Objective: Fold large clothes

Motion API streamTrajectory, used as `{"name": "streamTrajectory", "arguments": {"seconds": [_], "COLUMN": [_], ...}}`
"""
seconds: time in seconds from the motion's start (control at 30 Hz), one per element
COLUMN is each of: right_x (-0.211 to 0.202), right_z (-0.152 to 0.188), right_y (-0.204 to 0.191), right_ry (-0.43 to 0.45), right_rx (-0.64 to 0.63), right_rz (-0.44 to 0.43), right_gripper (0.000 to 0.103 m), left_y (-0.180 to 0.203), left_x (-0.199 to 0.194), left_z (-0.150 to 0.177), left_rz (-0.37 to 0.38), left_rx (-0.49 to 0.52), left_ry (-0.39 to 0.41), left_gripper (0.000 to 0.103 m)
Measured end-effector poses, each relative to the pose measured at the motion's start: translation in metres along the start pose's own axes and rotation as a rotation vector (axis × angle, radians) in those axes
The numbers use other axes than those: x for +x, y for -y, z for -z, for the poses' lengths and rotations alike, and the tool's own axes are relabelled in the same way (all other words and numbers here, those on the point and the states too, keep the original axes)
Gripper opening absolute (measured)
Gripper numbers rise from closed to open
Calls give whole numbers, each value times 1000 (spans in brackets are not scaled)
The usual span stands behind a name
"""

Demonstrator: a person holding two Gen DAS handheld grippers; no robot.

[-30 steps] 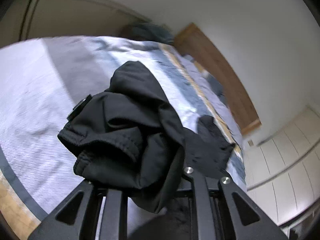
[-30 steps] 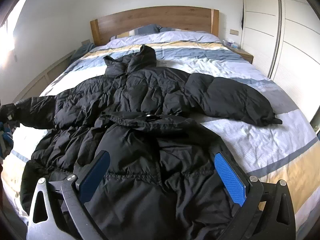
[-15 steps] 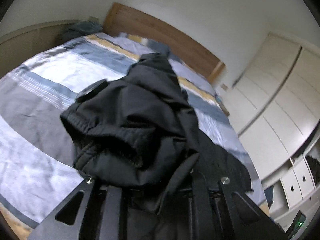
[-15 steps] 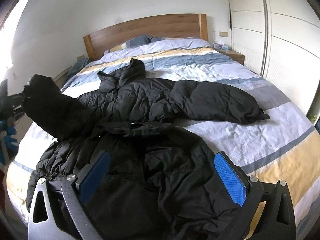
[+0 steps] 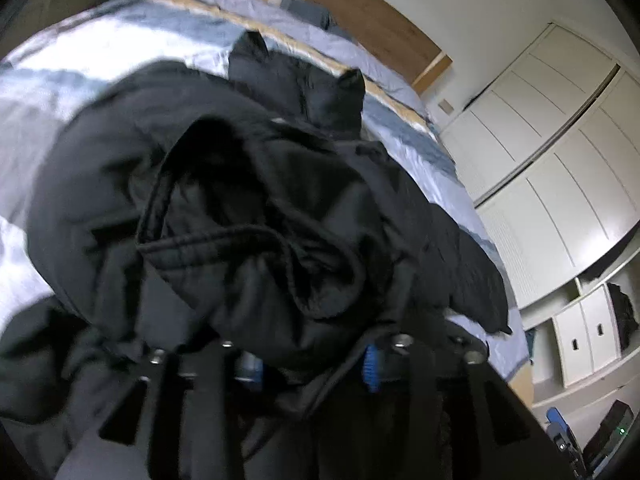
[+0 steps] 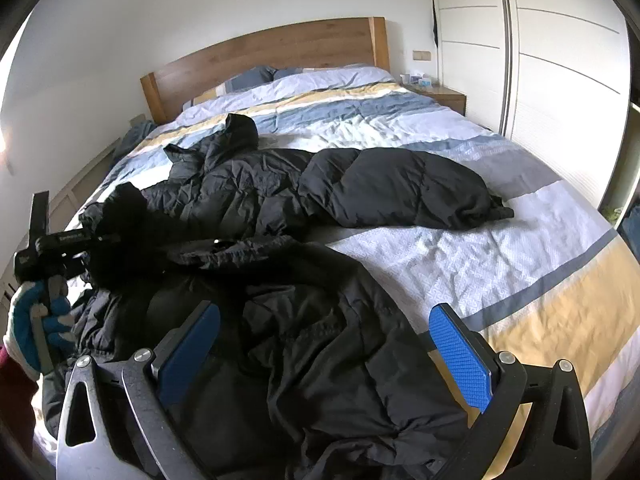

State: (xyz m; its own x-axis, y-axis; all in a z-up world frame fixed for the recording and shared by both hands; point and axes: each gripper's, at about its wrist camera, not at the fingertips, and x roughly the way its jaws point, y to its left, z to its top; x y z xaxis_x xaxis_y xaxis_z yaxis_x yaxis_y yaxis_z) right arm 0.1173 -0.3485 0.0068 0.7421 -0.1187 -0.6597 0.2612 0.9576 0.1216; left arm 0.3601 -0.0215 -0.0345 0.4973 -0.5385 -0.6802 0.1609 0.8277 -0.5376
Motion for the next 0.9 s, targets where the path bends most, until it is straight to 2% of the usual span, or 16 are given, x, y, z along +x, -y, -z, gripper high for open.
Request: {"name": "streamTrajectory", "arguments": {"seconds": [0.17,0.27,0.5,0.67,0.8,0.9], "right_x": [6,7,5,12,28,41], "right_z": [0,-1,-1,-5,-10,-19], "right_y": [-5,-13,-38,-70,-119,-172], "right_ry": [-12,-13,-12,-33,-75,-79], "right_rx": [-9,-16,-56,-110,-186,-262], "right_rz": [-2,-9,-29,-81,-140,-201], "right_gripper": [102,102,102,102,103,103], "left_y": [0,10,12,-6,-44,-77], "left_x": [11,4,-25,-72,-107,-120], "left_z": [13,18,23,17,2,-14], "left_rz": [18,49,127,69,-66,-147], "left_rx": [32,60,78,121,150,145], "left_ry": [-52,-67,-42,32,62,80], "left_gripper": [56,62,64,64,64,64]}}
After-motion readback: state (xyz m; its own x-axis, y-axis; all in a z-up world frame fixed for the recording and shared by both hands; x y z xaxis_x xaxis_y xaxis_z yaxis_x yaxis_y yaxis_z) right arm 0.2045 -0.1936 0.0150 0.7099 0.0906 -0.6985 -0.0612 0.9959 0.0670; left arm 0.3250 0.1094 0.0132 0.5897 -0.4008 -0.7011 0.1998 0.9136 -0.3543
